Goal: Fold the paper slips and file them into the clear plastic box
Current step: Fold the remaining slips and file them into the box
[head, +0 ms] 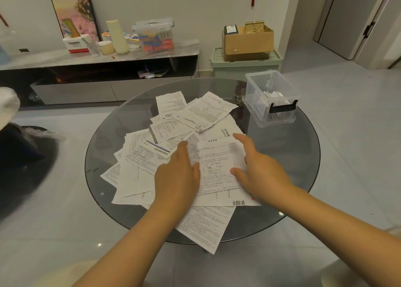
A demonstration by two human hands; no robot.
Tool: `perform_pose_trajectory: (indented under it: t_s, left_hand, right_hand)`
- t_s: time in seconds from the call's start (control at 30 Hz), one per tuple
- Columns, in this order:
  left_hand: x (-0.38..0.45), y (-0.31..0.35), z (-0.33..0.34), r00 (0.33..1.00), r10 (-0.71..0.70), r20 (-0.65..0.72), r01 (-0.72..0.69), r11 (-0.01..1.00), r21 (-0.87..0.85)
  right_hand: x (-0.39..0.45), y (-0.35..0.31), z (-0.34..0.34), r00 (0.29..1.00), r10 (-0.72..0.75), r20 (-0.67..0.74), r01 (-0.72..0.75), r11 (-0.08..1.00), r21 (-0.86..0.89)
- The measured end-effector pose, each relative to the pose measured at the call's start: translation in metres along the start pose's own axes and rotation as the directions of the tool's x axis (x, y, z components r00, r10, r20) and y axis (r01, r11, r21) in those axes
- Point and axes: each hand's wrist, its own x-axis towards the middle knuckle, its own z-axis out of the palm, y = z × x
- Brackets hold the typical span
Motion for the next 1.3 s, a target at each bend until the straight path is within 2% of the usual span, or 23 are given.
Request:
perform_pose_trajectory:
  t_s: [0.07, 0.1, 0.2, 0.23, 0.3, 0.43, 0.6, 0.77, 0.97, 1.17, 1.3]
  left_hand:
    - [0.001, -0.001, 0.003, 1.000, 0.008, -0.015, -0.007, 0.999, 0.051]
    - [0.000, -0.003, 0.005, 0.998, 0.056, -0.034, -0.054, 0.996, 0.064]
    - [-0.003, -0.007, 0.011, 0.943, 0.324, -0.069, -0.325, 0.946, -0.003]
    - [-0.005, -0.008, 0.013, 0.924, 0.380, -0.041, -0.382, 0.924, -0.033]
    - [-0.012, -0.007, 0.014, 0.895, 0.428, 0.128, -0.419, 0.903, -0.092]
    - [-0.010, -0.013, 0.013, 0.843, 0.378, 0.384, -0.401, 0.916, -0.020]
    - [-0.006, -0.022, 0.001, 0.779, 0.361, 0.512, -0.414, 0.910, -0.012]
    - [-0.005, -0.028, -0.001, 0.774, 0.415, 0.478, -0.428, 0.899, -0.088]
    - [-0.006, -0.025, -0.009, 0.802, 0.452, 0.391, -0.446, 0.888, -0.113]
    - [-0.009, -0.024, -0.012, 0.851, 0.430, 0.301, -0.382, 0.901, -0.207]
    - [-0.009, -0.022, -0.014, 0.901, 0.375, 0.217, -0.315, 0.911, -0.267]
  right_hand:
    - [0.000, 0.000, -0.001, 0.998, -0.062, 0.001, 0.062, 0.992, -0.111]
    - [0.001, 0.002, 0.000, 0.997, -0.076, 0.010, 0.077, 0.984, -0.159]
    - [0.003, 0.009, 0.004, 0.993, -0.116, -0.018, 0.109, 0.965, -0.238]
    - [0.003, 0.011, 0.006, 0.983, -0.172, -0.061, 0.152, 0.956, -0.249]
    - [0.003, 0.012, 0.009, 0.963, -0.259, -0.075, 0.234, 0.940, -0.246]
    - [-0.001, 0.018, 0.012, 0.956, -0.148, 0.252, 0.217, 0.936, -0.277]
    - [0.007, 0.022, -0.007, 0.907, -0.095, 0.411, 0.250, 0.906, -0.342]
    - [0.005, 0.019, -0.017, 0.887, -0.276, 0.371, 0.391, 0.876, -0.282]
    - [-0.002, 0.012, -0.021, 0.863, -0.386, 0.326, 0.463, 0.863, -0.204]
    - [-0.003, 0.015, -0.017, 0.892, -0.401, 0.208, 0.430, 0.894, -0.125]
    - [-0.005, 0.015, -0.016, 0.931, -0.362, 0.044, 0.364, 0.931, -0.028]
